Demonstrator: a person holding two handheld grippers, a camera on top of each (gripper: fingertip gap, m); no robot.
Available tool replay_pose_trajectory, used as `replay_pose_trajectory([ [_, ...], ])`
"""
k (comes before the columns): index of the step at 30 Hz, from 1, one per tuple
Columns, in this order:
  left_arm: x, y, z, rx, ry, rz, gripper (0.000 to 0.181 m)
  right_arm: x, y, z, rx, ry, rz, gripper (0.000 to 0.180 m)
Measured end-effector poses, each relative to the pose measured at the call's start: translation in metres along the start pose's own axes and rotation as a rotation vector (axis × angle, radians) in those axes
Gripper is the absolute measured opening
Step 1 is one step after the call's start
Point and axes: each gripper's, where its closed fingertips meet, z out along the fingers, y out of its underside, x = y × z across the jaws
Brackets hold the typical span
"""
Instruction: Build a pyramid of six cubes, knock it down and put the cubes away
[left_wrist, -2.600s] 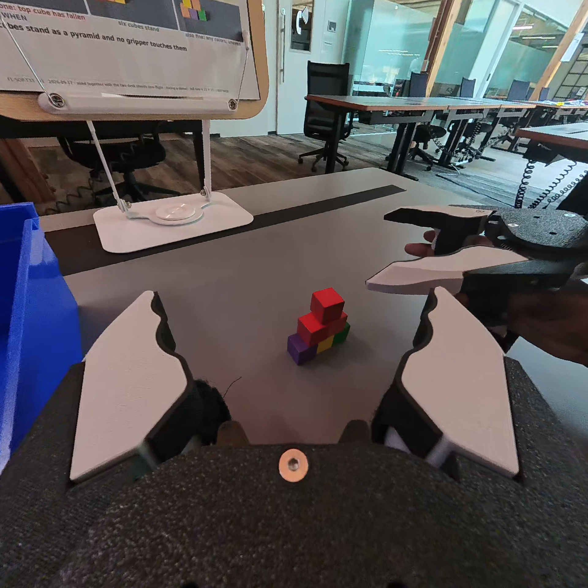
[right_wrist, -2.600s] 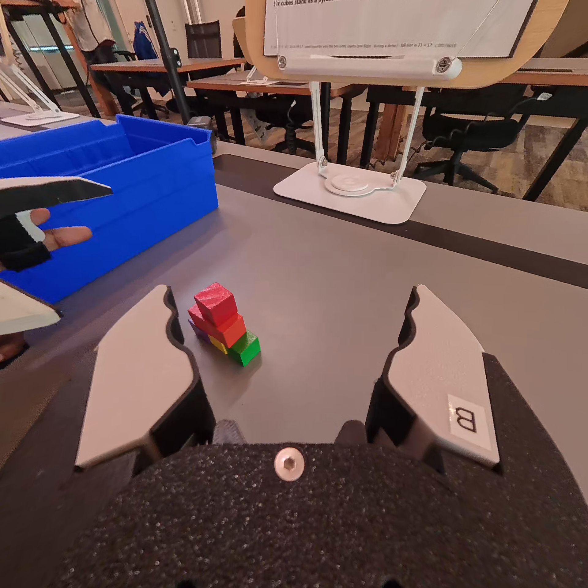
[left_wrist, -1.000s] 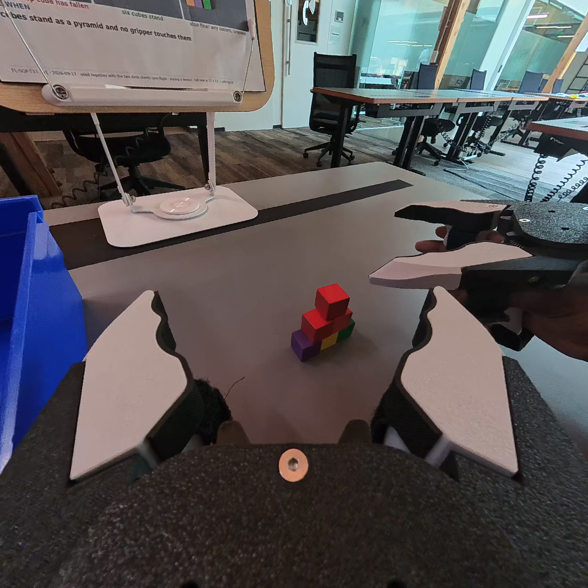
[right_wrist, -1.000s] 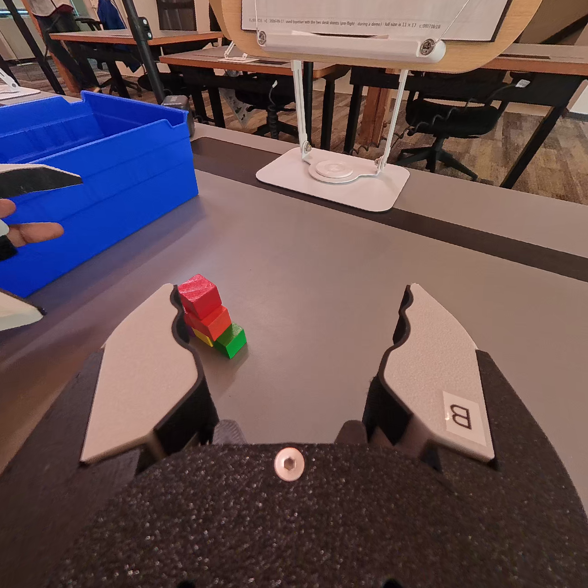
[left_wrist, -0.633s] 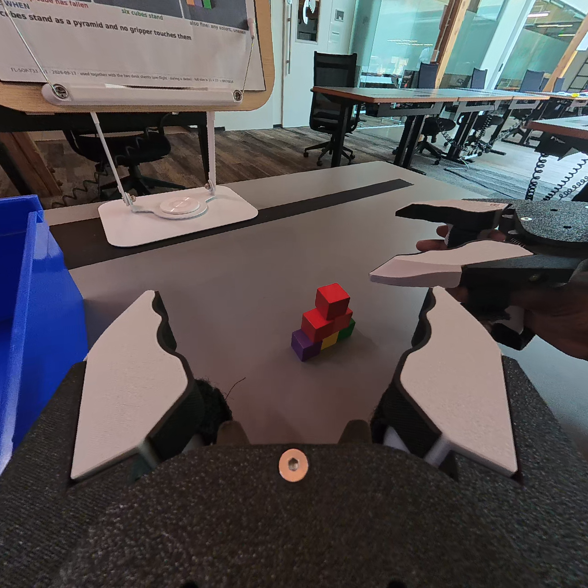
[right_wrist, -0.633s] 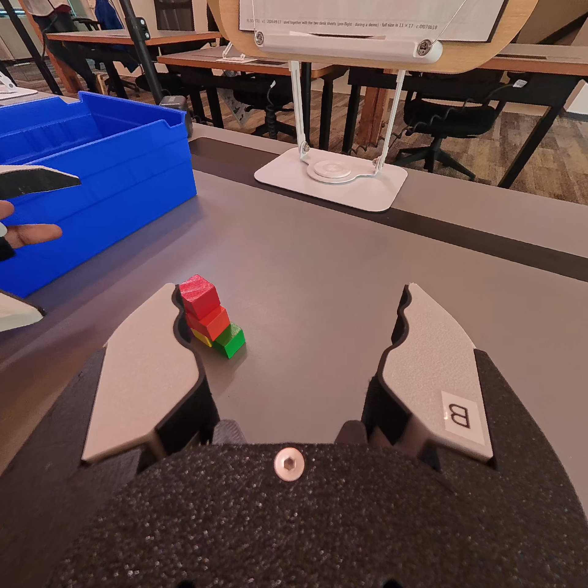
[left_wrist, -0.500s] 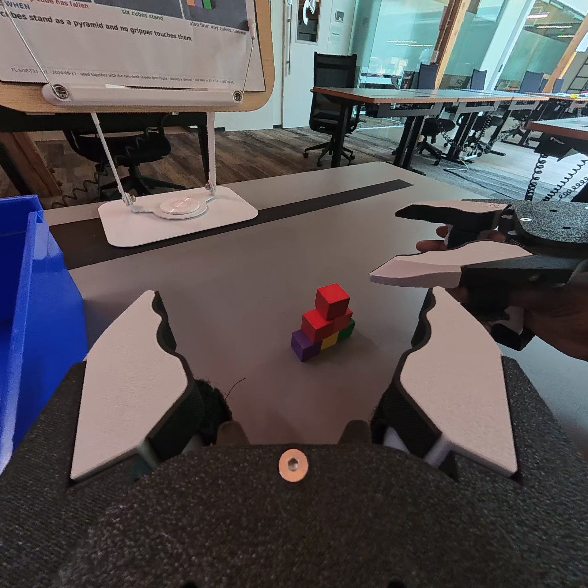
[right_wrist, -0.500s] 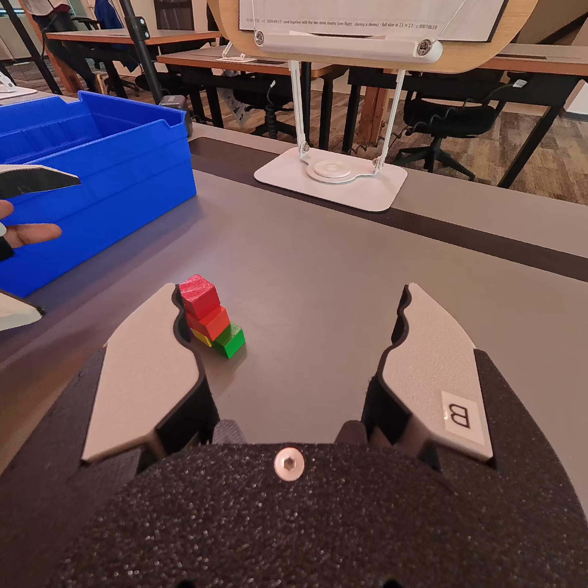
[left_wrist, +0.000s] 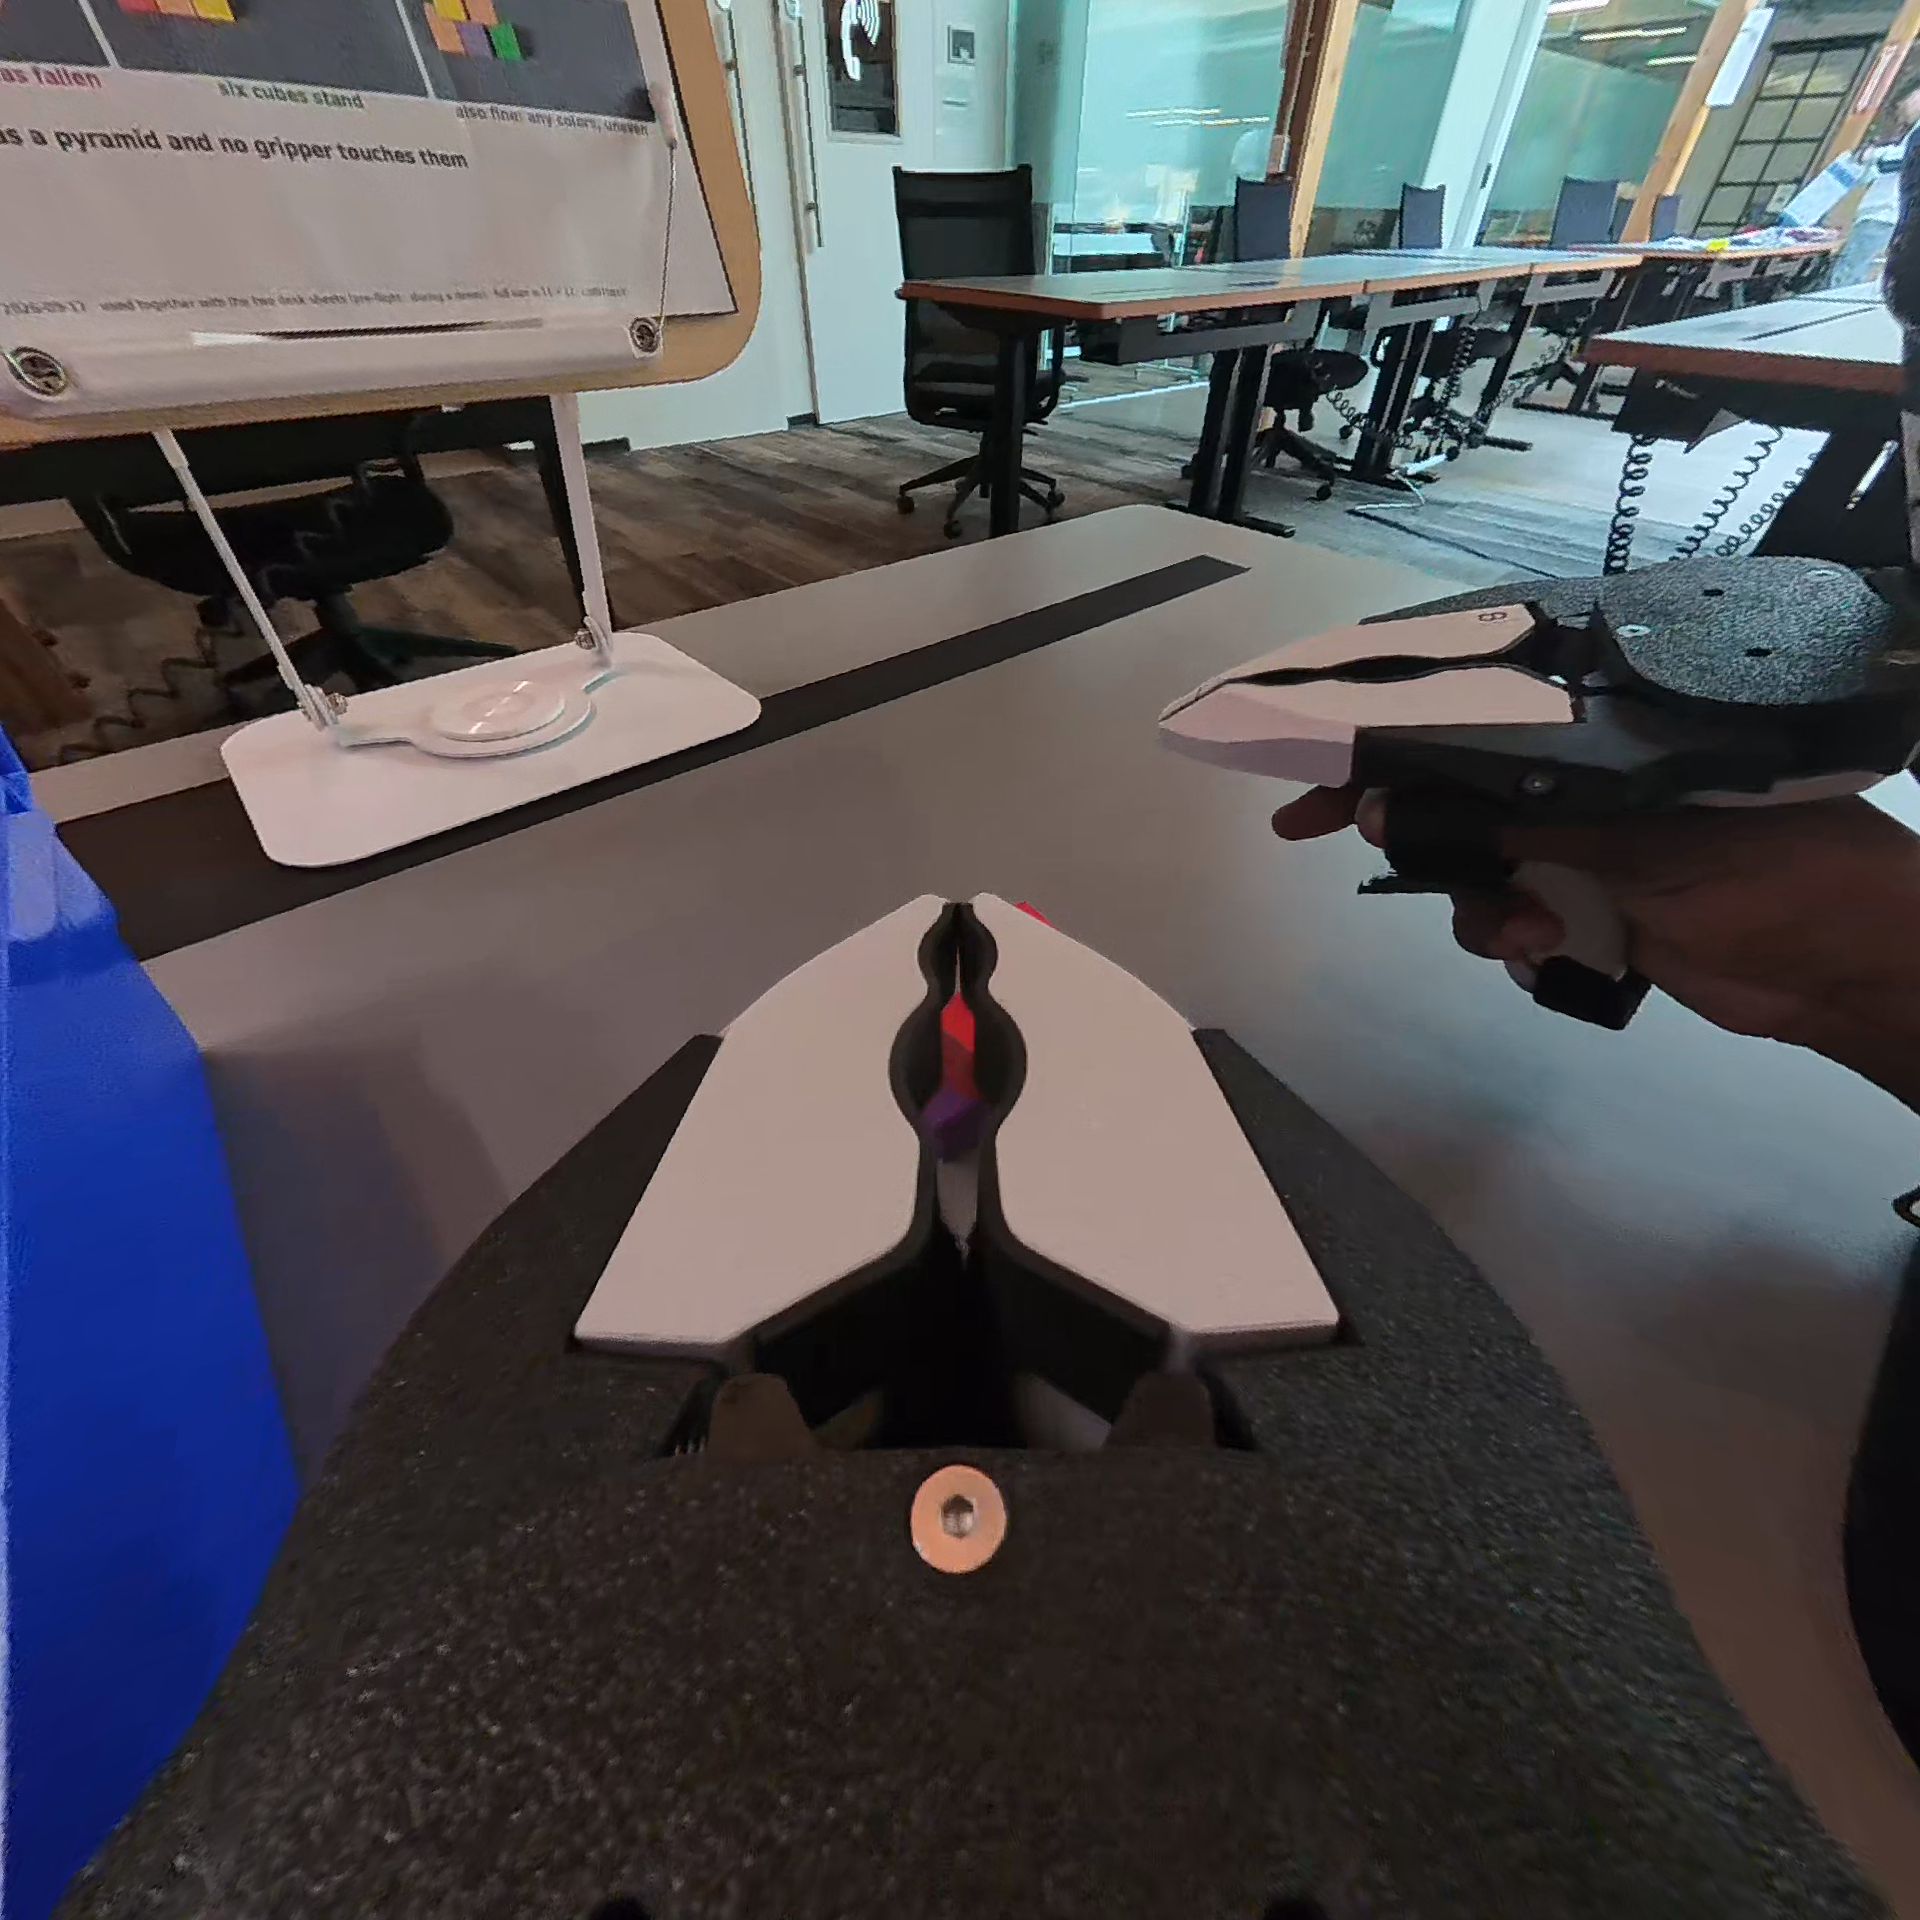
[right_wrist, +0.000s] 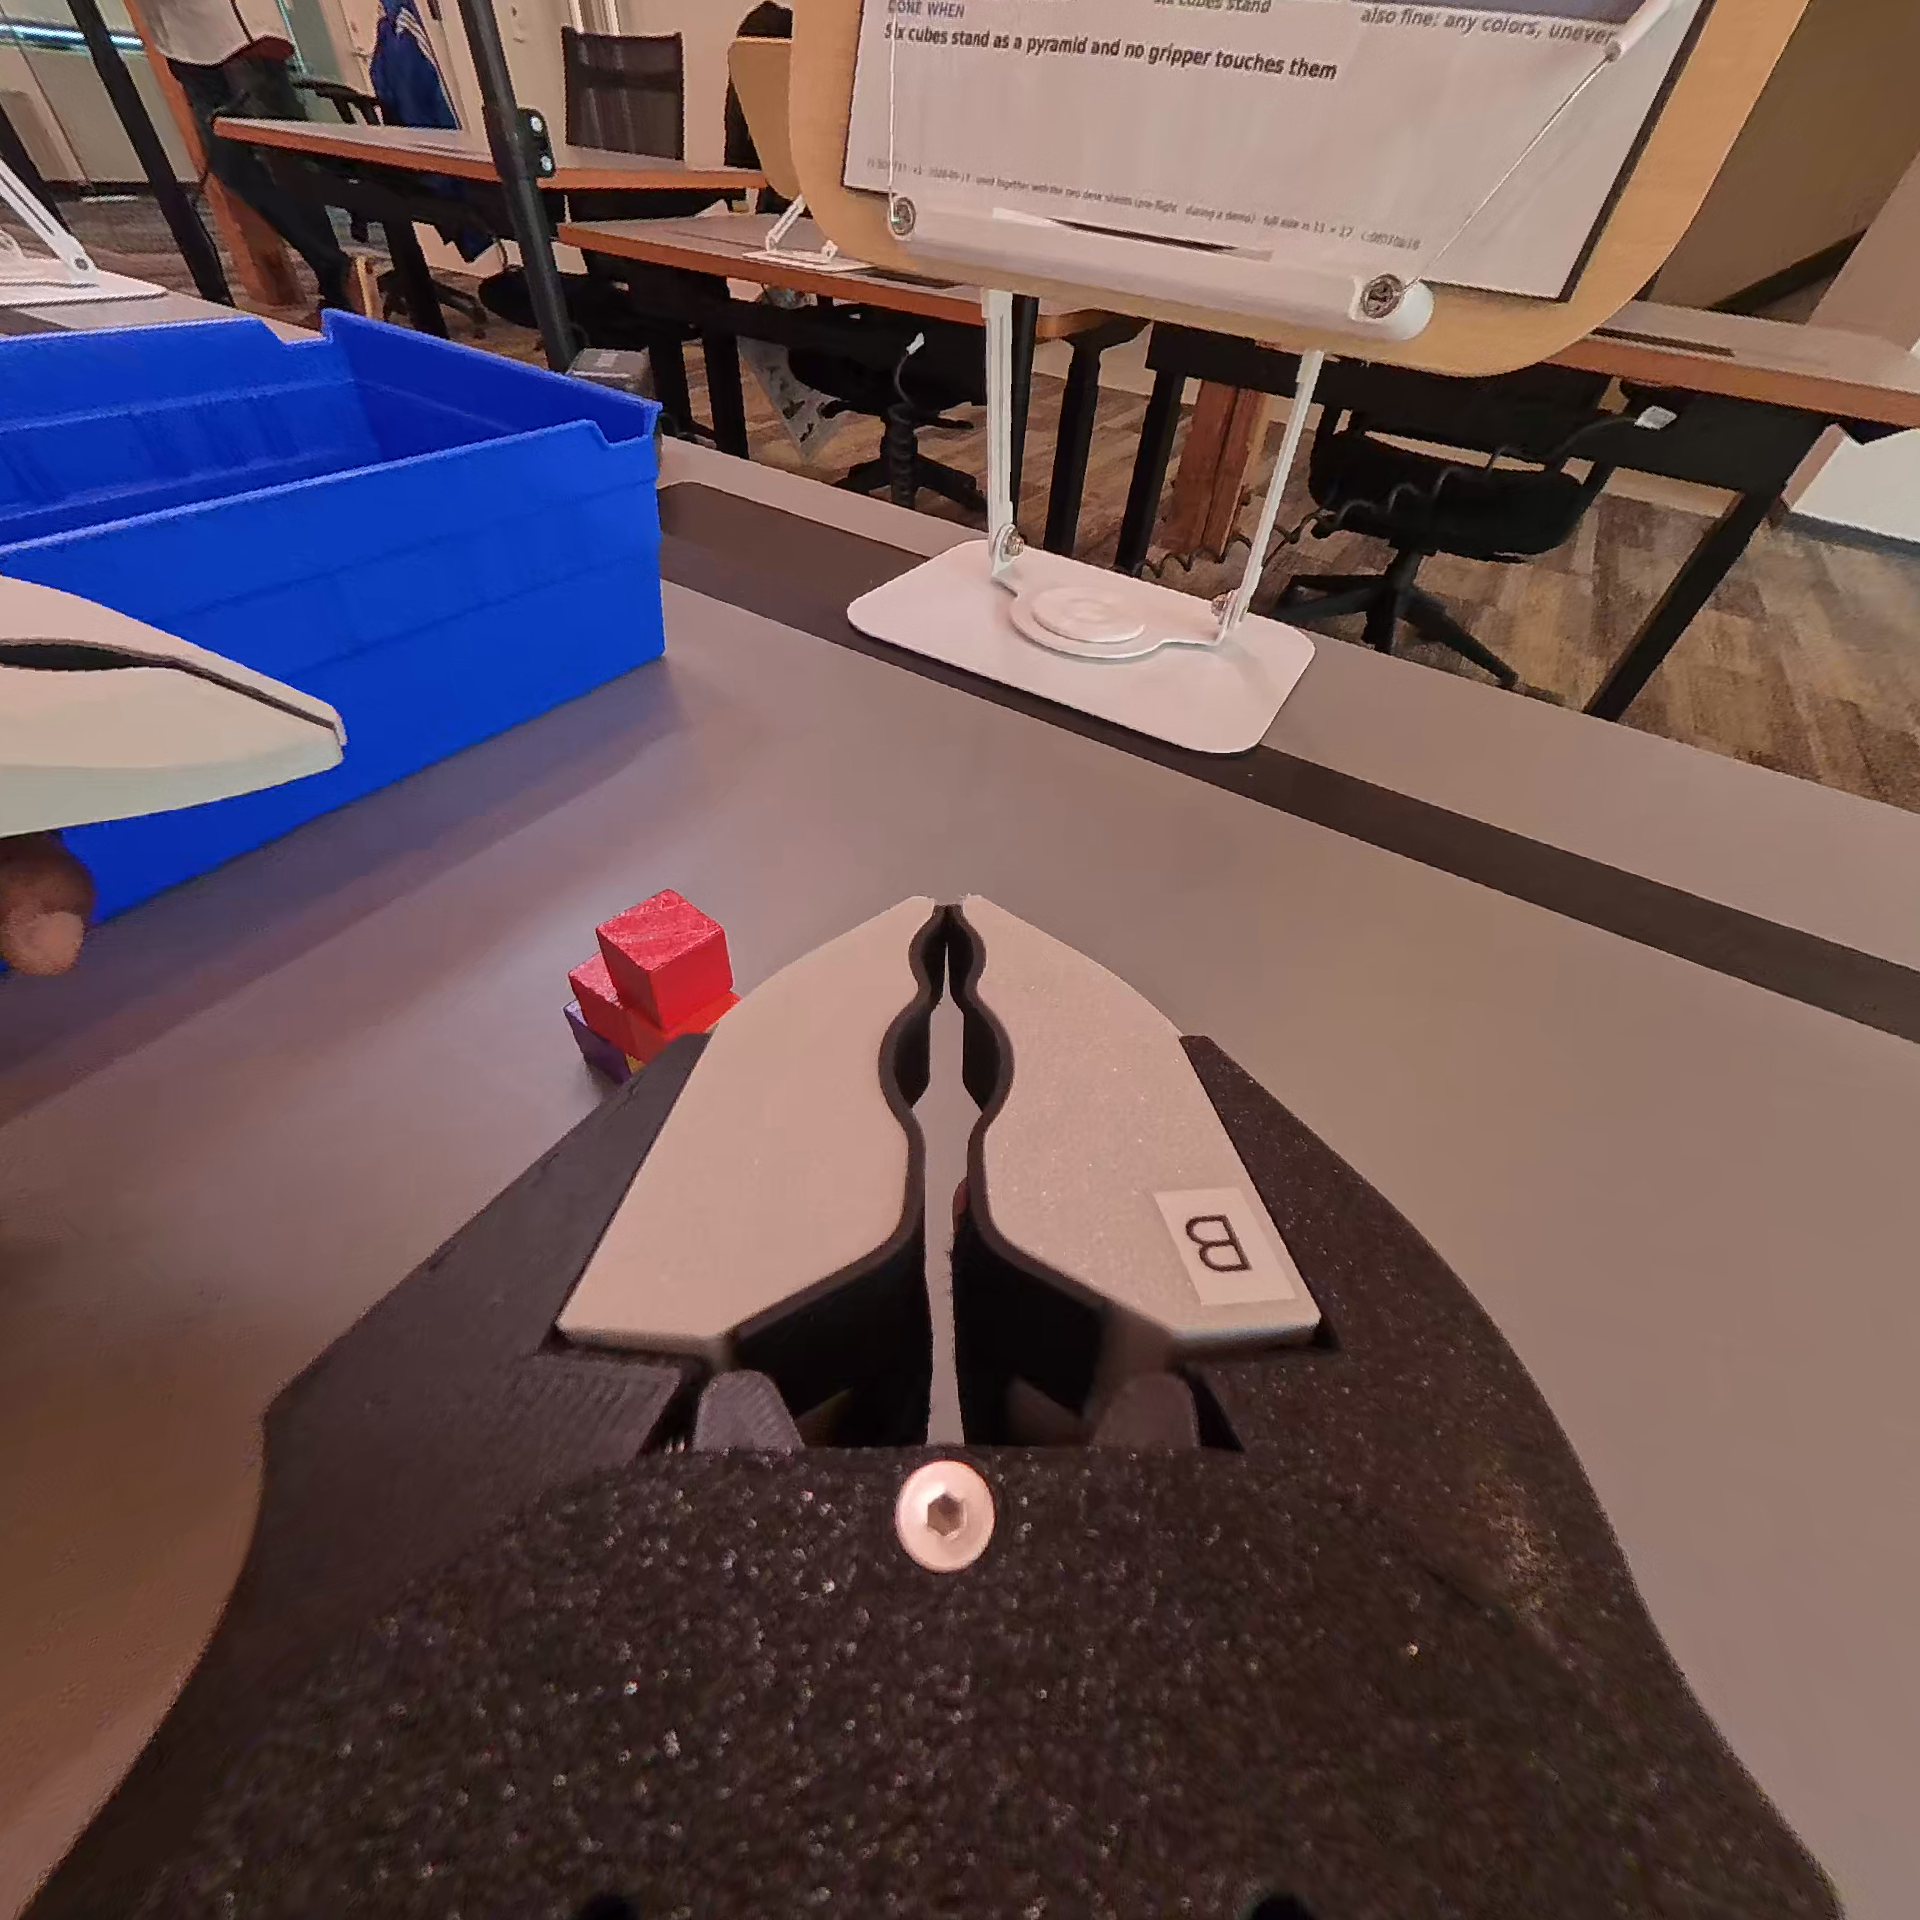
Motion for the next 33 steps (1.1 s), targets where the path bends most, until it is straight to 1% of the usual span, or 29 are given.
replay_pose_trajectory([
  [1, -0.0006, 0.0000, -0.0002, -0.001, -0.004, 0.001, 0.000, -0.0004, -0.0002, -0.0001, 0.001, -0.001, -0.004, 0.000],
  [15, -0.0054, 0.0037, -0.0004, -0.035, -0.040, 0.020, 0.000, -0.0039, 0.0020, 0.0005, -0.024, -0.020, -0.004, 0.000],
  [33, -0.0050, 0.0052, 0.0002, -0.042, -0.035, 0.019, 0.000, -0.0054, 0.0029, 0.0004, -0.034, -0.023, -0.013, 0.000],
])
